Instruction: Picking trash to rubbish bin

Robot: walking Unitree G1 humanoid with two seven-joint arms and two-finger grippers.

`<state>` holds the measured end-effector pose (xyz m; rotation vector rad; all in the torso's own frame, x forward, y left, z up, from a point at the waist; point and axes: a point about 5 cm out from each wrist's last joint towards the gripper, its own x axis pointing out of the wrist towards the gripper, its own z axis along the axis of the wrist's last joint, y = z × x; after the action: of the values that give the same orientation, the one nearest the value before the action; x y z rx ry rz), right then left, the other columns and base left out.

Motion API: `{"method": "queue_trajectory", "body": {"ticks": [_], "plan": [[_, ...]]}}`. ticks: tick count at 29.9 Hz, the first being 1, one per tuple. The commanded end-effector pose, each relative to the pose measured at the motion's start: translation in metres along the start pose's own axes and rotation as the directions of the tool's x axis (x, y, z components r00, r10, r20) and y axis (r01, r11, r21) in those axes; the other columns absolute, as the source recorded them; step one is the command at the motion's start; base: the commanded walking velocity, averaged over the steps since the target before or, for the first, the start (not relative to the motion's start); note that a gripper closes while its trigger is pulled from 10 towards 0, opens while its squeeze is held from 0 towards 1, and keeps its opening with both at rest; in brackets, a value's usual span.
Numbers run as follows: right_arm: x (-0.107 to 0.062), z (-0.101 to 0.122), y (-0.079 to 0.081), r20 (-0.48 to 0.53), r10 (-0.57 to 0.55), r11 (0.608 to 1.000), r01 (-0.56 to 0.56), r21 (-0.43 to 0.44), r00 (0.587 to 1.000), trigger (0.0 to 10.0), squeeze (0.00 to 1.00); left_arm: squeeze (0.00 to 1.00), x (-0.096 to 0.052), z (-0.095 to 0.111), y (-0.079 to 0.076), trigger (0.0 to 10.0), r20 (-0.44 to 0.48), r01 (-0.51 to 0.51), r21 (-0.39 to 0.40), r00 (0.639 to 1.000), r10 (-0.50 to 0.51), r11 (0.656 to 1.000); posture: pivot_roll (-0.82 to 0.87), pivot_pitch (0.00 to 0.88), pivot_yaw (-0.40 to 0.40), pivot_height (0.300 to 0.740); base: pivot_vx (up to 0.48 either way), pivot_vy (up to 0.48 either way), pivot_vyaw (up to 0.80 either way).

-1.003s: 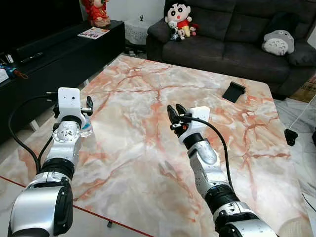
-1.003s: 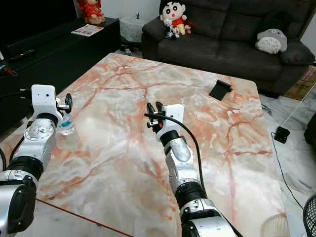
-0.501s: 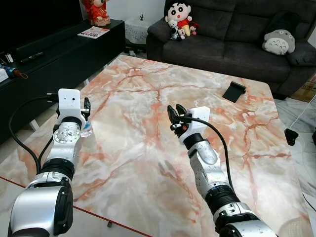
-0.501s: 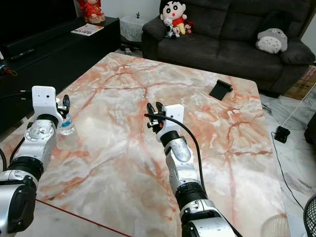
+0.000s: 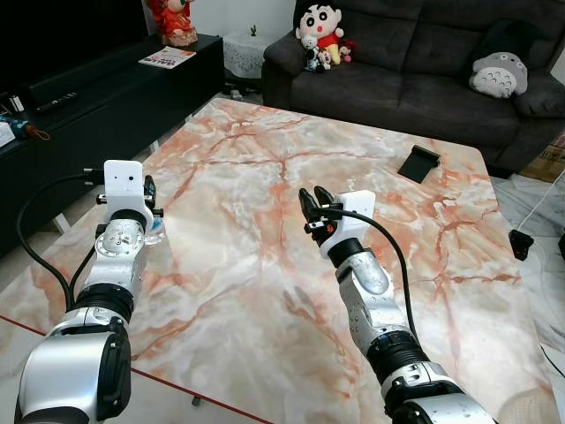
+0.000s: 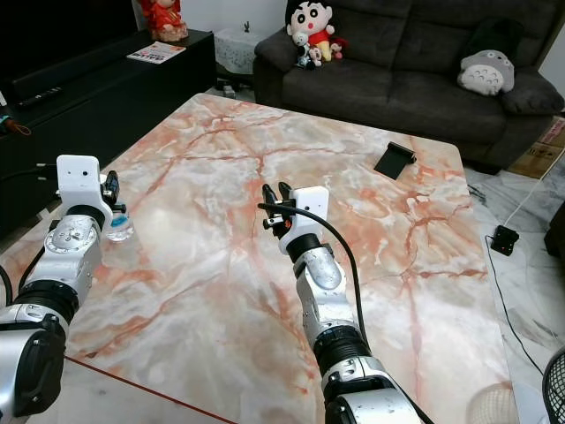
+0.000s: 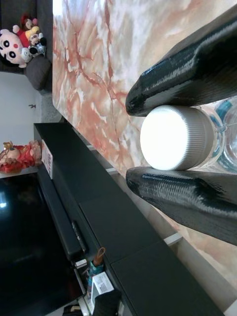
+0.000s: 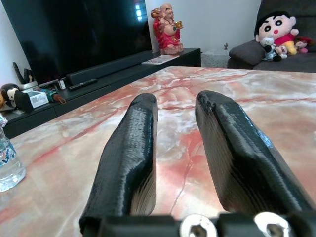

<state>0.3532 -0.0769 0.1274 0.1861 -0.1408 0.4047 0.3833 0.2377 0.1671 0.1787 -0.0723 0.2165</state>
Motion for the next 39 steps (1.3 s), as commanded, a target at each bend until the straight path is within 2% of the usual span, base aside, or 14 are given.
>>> {"method": "queue_trajectory", "body": {"ticks": [1,8,9,10,11,16,23,27,31,39], "plan": [[0.002,0.004,0.0,0.007,0.001,1.0,-0.001,-0.005,1.0,10.0,0.0,0.0,0.002,0.004,-0.004,0.0,0.005,0.01,-0.008,1.0,-0.01,1.0,-0.01,0.004,-0.077,0.74,0.0,0.0,0.0],[0.003,0.004,0.0,0.008,-0.003,1.0,0.003,-0.002,1.0,10.0,0.0,0.0,0.0,0.006,-0.006,0.0,0.046,0.018,-0.023,0.999,-0.017,1.0,0.0,0.0,-0.072,0.74,0.0,0.0,0.0],[0.003,0.004,0.0,0.009,-0.003,1.0,0.003,-0.002,1.0,10.0,0.0,0.0,-0.001,0.007,-0.008,1.9,0.068,0.027,-0.031,0.997,-0.025,0.999,0.0,0.0,-0.071,0.74,0.0,0.0,0.0],[0.003,0.004,0.0,0.009,-0.004,1.0,0.004,-0.002,1.0,10.0,0.0,0.0,-0.003,0.008,-0.009,1.9,0.082,0.033,-0.036,0.996,-0.03,0.999,0.0,0.0,-0.069,0.74,0.0,0.0,0.0],[0.003,0.004,0.0,0.011,-0.005,1.0,0.005,-0.001,1.0,10.0,0.0,0.0,-0.004,0.008,-0.011,10.0,0.099,0.037,-0.041,0.995,-0.032,0.998,0.0,0.0,-0.069,0.74,0.0,0.0,0.0],[0.004,0.007,-0.001,0.029,-0.025,1.0,0.025,0.004,0.999,10.0,0.0,0.0,-0.017,0.006,-0.009,10.0,0.176,0.007,-0.059,0.984,0.004,0.998,-0.01,0.0,-0.057,0.74,0.0,0.0,0.0],[0.006,0.013,-0.009,0.053,-0.051,0.999,0.051,0.0,0.997,10.0,0.0,0.0,-0.033,0.005,-0.01,10.0,0.226,0.004,-0.057,0.974,0.009,0.998,0.0,0.0,-0.052,0.74,0.0,0.0,0.0],[0.007,0.014,-0.01,0.052,-0.059,0.998,0.059,-0.004,0.997,10.0,0.0,0.0,-0.038,0.01,-0.015,10.0,0.249,0.013,-0.053,0.969,0.001,0.999,0.0,0.0,-0.049,0.74,0.0,0.0,0.0],[0.007,0.014,-0.01,0.056,-0.065,0.998,0.065,-0.005,0.996,10.0,0.0,0.0,-0.04,0.023,-0.025,10.0,0.31,0.04,-0.044,0.95,-0.024,0.998,0.0,0.0,-0.048,0.74,0.0,0.0,0.0],[0.007,0.014,-0.01,0.063,-0.069,0.998,0.069,-0.002,0.996,10.0,0.0,0.0,-0.039,0.033,-0.032,10.0,0.329,0.053,-0.041,0.943,-0.037,0.998,0.0,0.0,-0.041,0.74,0.0,0.0,0.0]]}}
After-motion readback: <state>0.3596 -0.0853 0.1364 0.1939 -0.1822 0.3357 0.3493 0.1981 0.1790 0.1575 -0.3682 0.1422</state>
